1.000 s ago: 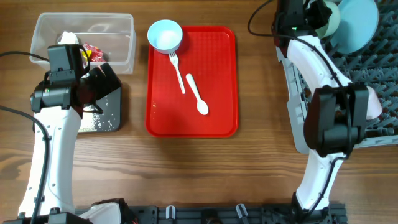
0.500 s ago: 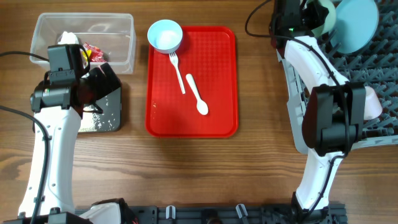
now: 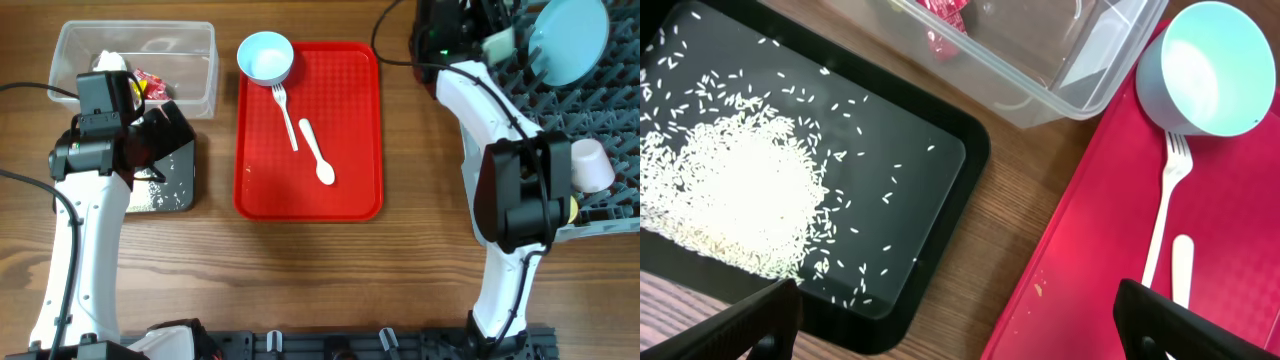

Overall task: Sort waste into correct bins and load items into the dishwasher rack
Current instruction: 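Release the bowl and reach the right gripper to the light-blue bowl, then grasp the rim of the light-blue bowl with the right gripper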

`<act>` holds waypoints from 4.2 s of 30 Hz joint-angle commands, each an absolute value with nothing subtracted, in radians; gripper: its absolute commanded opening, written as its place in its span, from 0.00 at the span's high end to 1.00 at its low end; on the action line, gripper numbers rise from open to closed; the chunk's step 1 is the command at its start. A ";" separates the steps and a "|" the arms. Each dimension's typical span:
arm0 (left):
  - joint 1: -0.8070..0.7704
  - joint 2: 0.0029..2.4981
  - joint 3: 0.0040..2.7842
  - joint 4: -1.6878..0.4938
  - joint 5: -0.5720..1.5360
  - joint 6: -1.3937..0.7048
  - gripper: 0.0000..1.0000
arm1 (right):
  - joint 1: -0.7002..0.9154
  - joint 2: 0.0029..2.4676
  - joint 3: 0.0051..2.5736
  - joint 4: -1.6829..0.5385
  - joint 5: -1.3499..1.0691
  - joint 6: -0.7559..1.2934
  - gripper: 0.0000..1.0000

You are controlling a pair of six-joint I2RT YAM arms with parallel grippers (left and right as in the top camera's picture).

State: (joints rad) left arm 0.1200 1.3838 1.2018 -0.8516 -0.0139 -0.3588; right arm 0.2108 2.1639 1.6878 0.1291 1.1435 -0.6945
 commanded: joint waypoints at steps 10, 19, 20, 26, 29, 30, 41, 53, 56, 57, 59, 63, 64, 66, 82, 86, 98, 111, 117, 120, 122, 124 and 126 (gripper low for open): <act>0.124 1.392 1.210 -0.849 -0.013 -0.375 0.00 | 0.241 2.157 1.685 1.020 1.414 -1.292 0.14; 0.124 1.392 1.210 -0.849 -0.013 -0.375 0.00 | 0.363 2.136 1.684 0.894 1.389 -1.244 0.14; 0.124 1.392 1.210 -0.849 -0.013 -0.375 0.00 | 0.374 2.136 1.684 0.806 1.369 -1.204 0.13; 0.124 1.392 1.210 -0.850 -0.013 -0.375 0.00 | 0.449 2.136 1.684 0.182 1.138 -0.888 0.08; 0.124 1.392 1.210 -0.850 -0.013 -0.375 0.00 | 0.480 2.136 1.684 -0.004 1.010 -0.666 0.08; 0.124 1.392 1.210 -0.852 -0.012 -0.375 0.00 | 0.492 2.136 1.684 -0.070 0.961 -0.570 0.08; 0.124 1.394 1.210 -0.871 -0.013 -0.375 0.00 | 0.542 2.026 1.685 -0.448 0.257 0.014 0.13; 0.124 1.458 1.210 -0.871 -0.013 -0.375 0.00 | 0.526 1.895 1.686 -0.321 -0.128 0.482 0.23; 0.124 1.472 1.210 -0.871 -0.013 -0.375 0.00 | 0.524 1.937 1.686 -0.290 -0.127 0.572 0.32; 0.124 1.475 1.210 -0.871 -0.013 -0.375 0.00 | 0.524 1.954 1.686 -0.279 -0.128 0.606 0.35; 0.124 1.476 1.210 -0.872 -0.013 -0.375 0.00 | 0.524 1.994 1.686 -0.246 -0.128 0.673 0.40; 0.124 1.476 1.210 -0.872 -0.013 -0.375 0.00 | 0.524 2.069 1.687 -0.174 -0.132 0.751 0.46; 0.124 1.476 1.210 -0.873 -0.013 -0.375 0.00 | 0.524 2.084 1.687 -0.167 -0.131 0.766 0.46; 0.124 1.476 1.210 -0.876 -0.013 -0.375 0.00 | 0.524 2.118 1.687 -0.152 -0.131 0.770 0.47; 0.124 1.476 1.210 -0.918 -0.013 -0.375 0.00 | 0.545 2.336 1.687 0.023 -0.100 0.826 0.48; 0.124 1.476 1.210 -0.917 -0.013 -0.375 0.00 | 0.545 2.366 1.692 0.090 -0.095 0.842 0.48; 0.124 1.476 1.210 -0.908 -0.013 -0.375 0.00 | 0.546 2.393 1.737 0.090 -0.014 0.808 0.49; 0.124 1.476 1.210 -0.906 -0.013 -0.375 0.00 | 0.547 2.417 1.737 0.079 -0.015 0.792 0.66; 0.124 1.476 1.210 -0.906 -0.013 -0.374 0.00 | 0.547 2.440 1.737 0.074 -0.014 0.792 0.67; 0.124 1.476 1.210 -0.906 -0.013 -0.374 0.00 | 0.547 2.449 1.737 0.074 -0.019 0.793 0.73; 0.124 1.476 1.210 -0.906 -0.014 -0.374 0.00 | 0.547 2.451 1.737 0.073 -0.018 0.791 0.78; 0.124 1.476 1.210 -0.905 -0.014 -0.374 0.00 | 0.547 2.451 1.737 0.074 -0.018 0.788 0.81; 0.124 1.476 1.210 -0.901 -0.014 -0.374 0.00 | 0.545 2.451 1.737 0.071 -0.018 0.780 0.85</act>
